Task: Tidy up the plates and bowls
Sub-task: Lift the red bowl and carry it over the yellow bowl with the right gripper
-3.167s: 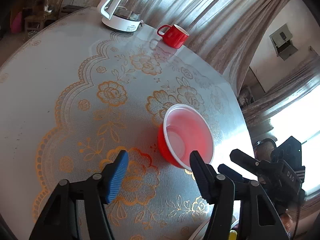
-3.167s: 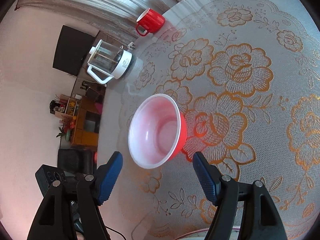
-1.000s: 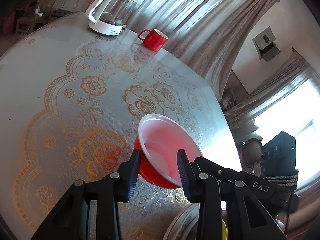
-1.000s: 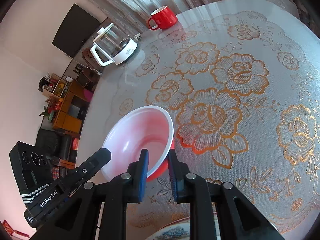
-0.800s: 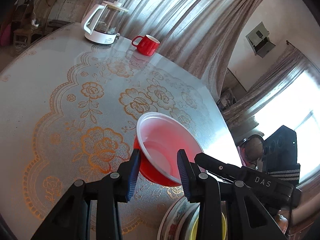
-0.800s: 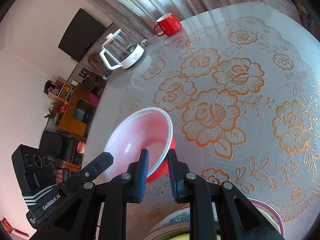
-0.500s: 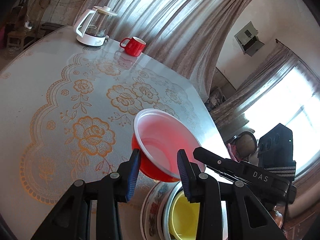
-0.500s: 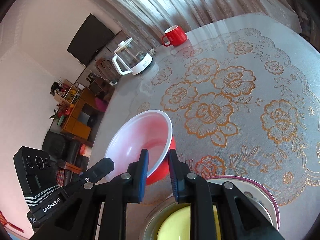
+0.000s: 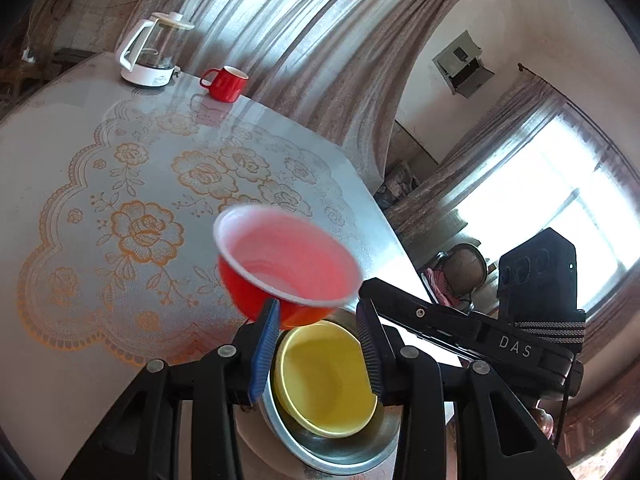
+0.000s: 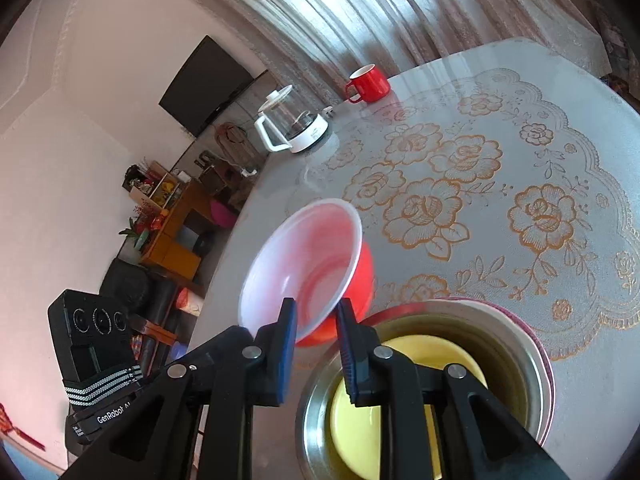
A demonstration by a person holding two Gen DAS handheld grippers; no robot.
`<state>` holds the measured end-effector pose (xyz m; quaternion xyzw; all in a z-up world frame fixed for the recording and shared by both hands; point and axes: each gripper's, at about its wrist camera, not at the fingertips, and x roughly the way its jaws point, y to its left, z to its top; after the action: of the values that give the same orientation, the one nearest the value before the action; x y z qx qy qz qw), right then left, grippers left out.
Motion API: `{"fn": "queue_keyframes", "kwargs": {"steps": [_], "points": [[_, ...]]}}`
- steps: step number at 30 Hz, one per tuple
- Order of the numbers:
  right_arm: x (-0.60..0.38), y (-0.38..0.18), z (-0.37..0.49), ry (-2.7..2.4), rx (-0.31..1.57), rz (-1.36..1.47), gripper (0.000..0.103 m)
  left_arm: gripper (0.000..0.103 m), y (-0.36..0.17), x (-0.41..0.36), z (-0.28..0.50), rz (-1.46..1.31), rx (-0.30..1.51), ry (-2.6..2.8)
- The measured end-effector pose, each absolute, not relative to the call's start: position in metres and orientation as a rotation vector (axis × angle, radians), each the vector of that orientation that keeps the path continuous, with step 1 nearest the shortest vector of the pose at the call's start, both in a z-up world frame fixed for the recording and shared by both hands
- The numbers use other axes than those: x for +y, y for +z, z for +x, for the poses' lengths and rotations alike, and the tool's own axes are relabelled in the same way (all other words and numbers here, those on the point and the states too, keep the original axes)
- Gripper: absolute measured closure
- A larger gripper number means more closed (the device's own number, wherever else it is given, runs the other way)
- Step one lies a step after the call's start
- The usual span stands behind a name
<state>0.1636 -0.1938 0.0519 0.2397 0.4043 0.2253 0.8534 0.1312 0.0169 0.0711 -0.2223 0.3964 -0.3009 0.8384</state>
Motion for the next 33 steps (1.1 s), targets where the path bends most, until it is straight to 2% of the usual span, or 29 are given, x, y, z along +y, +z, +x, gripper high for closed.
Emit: {"fn": "queue_keyframes", "kwargs": {"steps": [5, 14, 19, 22, 25, 33], "points": [[-0.194, 0.052, 0.146, 0.451, 0.832, 0.468, 0.084, 0.064, 0.068, 0.015, 0.123, -0.461, 0.855, -0.644], [-0.215, 0.037, 0.148, 0.41, 0.862, 0.518, 0.082, 0.064, 0.053, 0.063, 0.13, -0.551, 0.864, -0.514], [-0.208, 0.031, 0.164, 0.42, 0.899, 0.527, 0.073, 0.064, 0.04, 0.077, 0.141, -0.549, 0.898, -0.417], [-0.201, 0.029, 0.176, 0.419, 0.924, 0.525, 0.072, 0.061, 0.033, 0.078, 0.149, -0.539, 0.924, -0.384], [-0.192, 0.027, 0.196, 0.428, 0.953, 0.53, 0.071, 0.054, 0.027, 0.077, 0.159, -0.542, 0.938, -0.377], [-0.17, 0.007, 0.248, 0.369, 1.051, 0.471, 0.069, 0.055, 0.011, 0.072, 0.193, -0.549, 0.986, -0.345]]}}
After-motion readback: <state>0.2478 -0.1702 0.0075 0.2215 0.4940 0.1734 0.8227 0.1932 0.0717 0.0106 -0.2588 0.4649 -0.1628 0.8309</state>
